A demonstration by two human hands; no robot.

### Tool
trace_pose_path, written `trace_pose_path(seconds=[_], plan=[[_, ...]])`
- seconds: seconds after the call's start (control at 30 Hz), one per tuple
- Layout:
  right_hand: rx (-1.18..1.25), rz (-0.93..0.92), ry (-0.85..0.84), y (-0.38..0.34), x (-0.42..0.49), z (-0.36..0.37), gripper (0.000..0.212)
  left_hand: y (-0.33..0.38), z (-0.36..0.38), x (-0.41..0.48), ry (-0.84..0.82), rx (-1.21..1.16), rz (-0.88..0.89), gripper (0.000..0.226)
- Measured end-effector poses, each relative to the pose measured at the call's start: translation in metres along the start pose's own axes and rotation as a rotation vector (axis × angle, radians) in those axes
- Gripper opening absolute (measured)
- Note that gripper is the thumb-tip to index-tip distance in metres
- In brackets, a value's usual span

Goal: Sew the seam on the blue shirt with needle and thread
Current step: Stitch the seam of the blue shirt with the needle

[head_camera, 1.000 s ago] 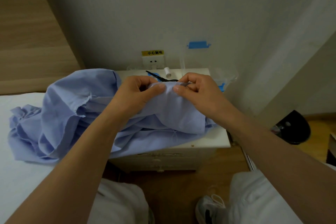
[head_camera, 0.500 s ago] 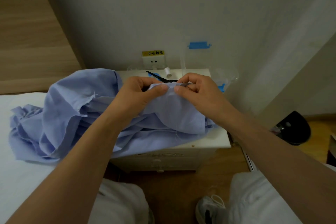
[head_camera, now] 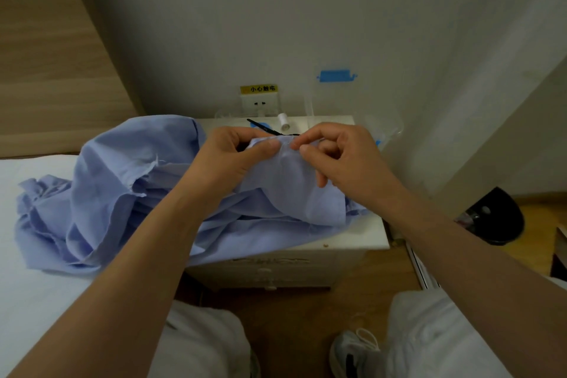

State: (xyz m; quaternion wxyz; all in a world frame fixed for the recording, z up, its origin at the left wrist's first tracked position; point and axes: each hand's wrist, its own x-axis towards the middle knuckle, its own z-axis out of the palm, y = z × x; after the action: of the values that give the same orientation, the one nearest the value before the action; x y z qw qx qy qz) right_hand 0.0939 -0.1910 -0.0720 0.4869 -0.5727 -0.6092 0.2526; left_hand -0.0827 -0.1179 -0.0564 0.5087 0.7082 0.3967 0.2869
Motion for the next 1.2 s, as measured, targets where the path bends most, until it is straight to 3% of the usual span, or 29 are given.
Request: trace_pose_path(seconds=[0.43, 0.87, 1.03, 1.2], plan=[[-0.048, -0.04, -0.043, -0.002, -0.001, -0.003, 0.021, 0.002, 0.001, -0.001, 0.016, 0.023, 0.003, 0.014], [-0.068, 0.031, -0.073, -0.003, -0.002, -0.002, 0.019, -0.001, 0.002, 0.001, -0.001, 0.126, 0.061, 0.015], [-0.076, 0.108, -0.162, -0.003, 0.0, -0.002, 0.045, -0.004, 0.002, 0.002, -0.006, 0.134, 0.059, 0.014], [-0.065, 0.14, -0.186, -0.002, 0.0, 0.0, 0.024, -0.01, 0.001, 0.005, -0.01, 0.228, 0.085, 0.016]])
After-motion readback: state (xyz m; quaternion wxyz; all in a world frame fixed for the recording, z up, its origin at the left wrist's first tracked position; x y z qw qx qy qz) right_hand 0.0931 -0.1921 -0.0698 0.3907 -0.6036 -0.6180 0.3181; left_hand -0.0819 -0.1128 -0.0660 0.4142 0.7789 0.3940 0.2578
